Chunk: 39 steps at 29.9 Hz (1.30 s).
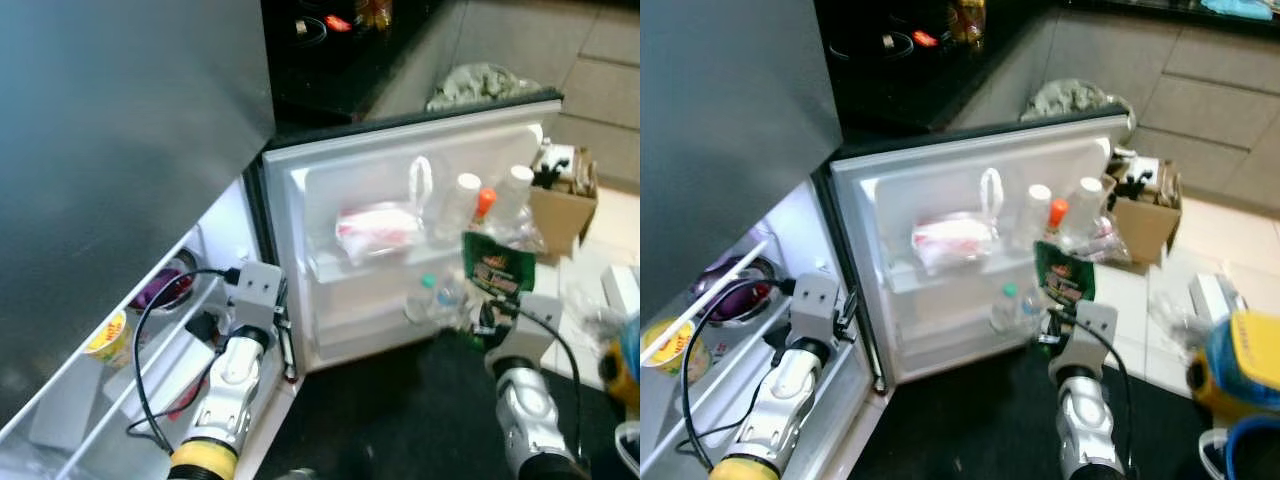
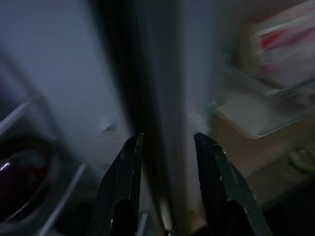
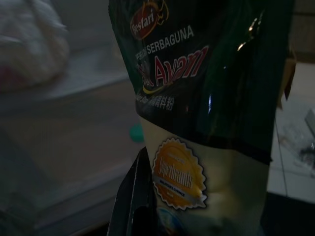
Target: Restocking fridge
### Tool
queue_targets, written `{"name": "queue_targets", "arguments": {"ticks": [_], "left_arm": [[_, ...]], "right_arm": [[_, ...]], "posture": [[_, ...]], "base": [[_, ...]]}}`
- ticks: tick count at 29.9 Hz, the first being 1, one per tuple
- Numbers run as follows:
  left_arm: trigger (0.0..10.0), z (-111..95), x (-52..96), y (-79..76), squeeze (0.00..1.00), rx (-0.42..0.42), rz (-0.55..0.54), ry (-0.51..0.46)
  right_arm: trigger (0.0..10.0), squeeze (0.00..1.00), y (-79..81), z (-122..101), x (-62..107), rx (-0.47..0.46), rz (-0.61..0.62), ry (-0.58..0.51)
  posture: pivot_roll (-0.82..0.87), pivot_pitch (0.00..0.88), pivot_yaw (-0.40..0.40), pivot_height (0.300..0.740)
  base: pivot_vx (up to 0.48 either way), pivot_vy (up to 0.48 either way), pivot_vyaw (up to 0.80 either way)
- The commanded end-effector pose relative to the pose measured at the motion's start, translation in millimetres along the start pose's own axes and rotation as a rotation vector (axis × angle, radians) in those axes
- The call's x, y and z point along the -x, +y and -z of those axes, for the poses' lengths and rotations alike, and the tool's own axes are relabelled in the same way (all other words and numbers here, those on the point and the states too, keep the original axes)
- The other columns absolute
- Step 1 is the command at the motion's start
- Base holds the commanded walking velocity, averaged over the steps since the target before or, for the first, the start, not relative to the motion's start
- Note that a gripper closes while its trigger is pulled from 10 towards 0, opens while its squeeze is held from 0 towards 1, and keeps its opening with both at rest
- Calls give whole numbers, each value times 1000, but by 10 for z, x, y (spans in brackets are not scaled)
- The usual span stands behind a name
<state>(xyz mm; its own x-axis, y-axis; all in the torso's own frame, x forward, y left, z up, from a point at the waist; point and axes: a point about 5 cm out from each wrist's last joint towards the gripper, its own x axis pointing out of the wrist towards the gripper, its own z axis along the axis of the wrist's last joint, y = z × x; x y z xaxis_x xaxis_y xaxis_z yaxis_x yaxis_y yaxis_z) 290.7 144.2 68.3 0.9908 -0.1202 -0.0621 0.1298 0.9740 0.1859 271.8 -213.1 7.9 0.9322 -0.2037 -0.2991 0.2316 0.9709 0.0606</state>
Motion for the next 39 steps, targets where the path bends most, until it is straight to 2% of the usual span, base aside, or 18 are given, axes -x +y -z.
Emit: {"name": "queue_targets", "arguments": {"ticks": [1,39], "left_arm": [[10000,55,27,19,0,-14,-5,24],[10000,84,11,13,0,-14,4,46]], "right_arm": [[10000,0,37,-43,-11,10,-16,-24],[10000,0,-32,-25,-19,28,3,-11]], "posture": [[-27,24,-70,740],[-30,16,-64,740]], "base": [[0,0,800],[0,0,800]]}}
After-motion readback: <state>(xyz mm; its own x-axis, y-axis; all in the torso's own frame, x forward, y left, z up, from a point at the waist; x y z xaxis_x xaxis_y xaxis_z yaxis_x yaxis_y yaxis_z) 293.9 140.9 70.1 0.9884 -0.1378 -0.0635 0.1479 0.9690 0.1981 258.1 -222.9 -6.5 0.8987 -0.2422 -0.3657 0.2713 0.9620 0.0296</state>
